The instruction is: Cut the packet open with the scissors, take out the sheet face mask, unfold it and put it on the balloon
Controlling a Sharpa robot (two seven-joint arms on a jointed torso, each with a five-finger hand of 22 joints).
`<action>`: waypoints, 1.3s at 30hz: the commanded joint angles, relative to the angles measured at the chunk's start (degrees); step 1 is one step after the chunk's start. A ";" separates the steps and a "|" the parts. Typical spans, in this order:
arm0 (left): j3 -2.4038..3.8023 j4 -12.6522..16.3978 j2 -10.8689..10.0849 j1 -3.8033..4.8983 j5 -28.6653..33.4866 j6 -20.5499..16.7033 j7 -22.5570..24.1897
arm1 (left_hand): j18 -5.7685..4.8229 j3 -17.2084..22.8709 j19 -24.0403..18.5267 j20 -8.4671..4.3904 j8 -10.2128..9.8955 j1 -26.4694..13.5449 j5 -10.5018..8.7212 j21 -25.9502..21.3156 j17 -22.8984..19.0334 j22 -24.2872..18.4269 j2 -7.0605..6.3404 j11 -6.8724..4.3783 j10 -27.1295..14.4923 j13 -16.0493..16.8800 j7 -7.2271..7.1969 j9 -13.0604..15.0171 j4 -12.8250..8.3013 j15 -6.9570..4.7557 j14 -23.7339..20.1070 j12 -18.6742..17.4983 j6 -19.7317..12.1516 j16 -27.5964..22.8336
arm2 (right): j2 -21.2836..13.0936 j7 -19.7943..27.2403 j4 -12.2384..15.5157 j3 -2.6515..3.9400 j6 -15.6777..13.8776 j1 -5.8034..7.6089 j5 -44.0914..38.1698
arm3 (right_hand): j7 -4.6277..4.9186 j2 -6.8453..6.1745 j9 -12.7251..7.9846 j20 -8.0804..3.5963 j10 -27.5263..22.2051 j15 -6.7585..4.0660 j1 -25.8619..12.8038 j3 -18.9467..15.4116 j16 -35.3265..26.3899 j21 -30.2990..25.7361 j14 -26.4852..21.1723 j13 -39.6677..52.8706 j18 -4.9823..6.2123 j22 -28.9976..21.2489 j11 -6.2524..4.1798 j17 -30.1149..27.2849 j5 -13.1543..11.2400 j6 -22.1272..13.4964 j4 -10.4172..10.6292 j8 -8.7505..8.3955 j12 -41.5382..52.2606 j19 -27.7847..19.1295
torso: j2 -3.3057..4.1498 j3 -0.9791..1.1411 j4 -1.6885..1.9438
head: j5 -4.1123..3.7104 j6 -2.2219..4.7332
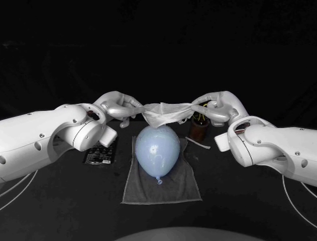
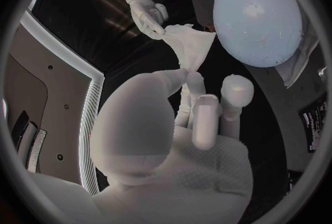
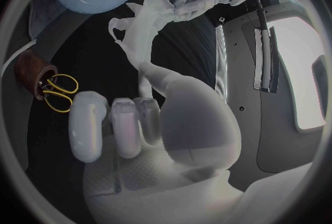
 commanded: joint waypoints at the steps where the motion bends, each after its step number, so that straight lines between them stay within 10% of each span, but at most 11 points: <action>1: 0.09 0.21 -0.14 0.32 1.08 -0.05 0.48 | -0.62 0.49 0.22 -0.21 0.18 0.00 0.19 0.30 3.19 0.13 0.52 -0.53 0.92 0.04 -0.02 2.76 -0.42 -0.38 2.27 0.25 -0.05 0.13 | -0.15 1.70 -0.32 0.07 -0.63 0.12 1.63 | -0.17 0.50 2.93 -0.31 4.86 -1.62 0.00 0.32 0.23 -0.14 7.07 13.56 -0.18 12.48 -0.42 15.09 0.17 0.36 -0.13 0.40 -0.06 3.07 | -0.29 -0.02 0.01 | 0.09 0.08; 12: 0.13 0.22 0.08 1.06 1.96 -0.52 0.83 | -0.62 0.49 0.22 -0.21 0.18 0.00 0.19 0.30 3.19 0.13 0.52 -0.53 0.92 0.04 -0.02 2.76 -0.42 -0.38 2.27 0.25 -0.05 0.13 | 0.19 1.41 -1.13 0.08 -0.65 0.17 2.95 | -0.17 0.50 2.93 -0.31 4.86 -1.62 0.00 0.32 0.23 -0.14 7.07 13.56 -0.18 12.48 -0.42 15.09 0.17 0.36 -0.13 0.40 -0.06 3.07 | -0.19 -0.03 -0.07 | 0.07 0.57; 23: 0.13 -0.64 0.76 3.89 4.77 -2.79 1.35 | -0.57 0.59 0.10 -0.23 0.21 -0.18 0.19 0.19 2.89 -0.12 0.52 -0.54 0.97 -0.05 -0.03 2.78 -0.55 -0.39 2.19 0.24 -0.04 0.06 | 0.43 1.20 -0.93 0.07 -1.08 0.15 3.43 | -0.16 0.47 2.98 -0.31 4.81 -1.62 -0.07 0.48 0.23 -0.32 7.07 13.49 -0.14 12.43 -0.41 15.09 0.18 0.31 -0.21 0.48 -0.14 3.00 | -0.18 0.18 0.02 | 0.19 1.00; 39: 0.12 -3.08 1.85 6.92 6.70 -3.48 1.54 | -0.61 0.87 0.29 -0.29 0.30 -0.54 0.20 0.33 2.94 0.14 0.49 -0.60 1.46 0.29 -0.07 2.83 -0.93 -0.45 2.24 0.39 0.06 0.06 | -0.02 -0.67 0.52 -0.02 -2.67 -0.11 3.76 | -0.16 0.46 3.01 -0.31 4.82 -1.61 -0.11 0.59 0.23 -0.42 7.07 13.50 -0.12 12.40 -0.41 15.09 0.17 0.29 -0.27 0.53 -0.13 2.97 | 0.19 -0.04 -0.07 | 0.00 2.26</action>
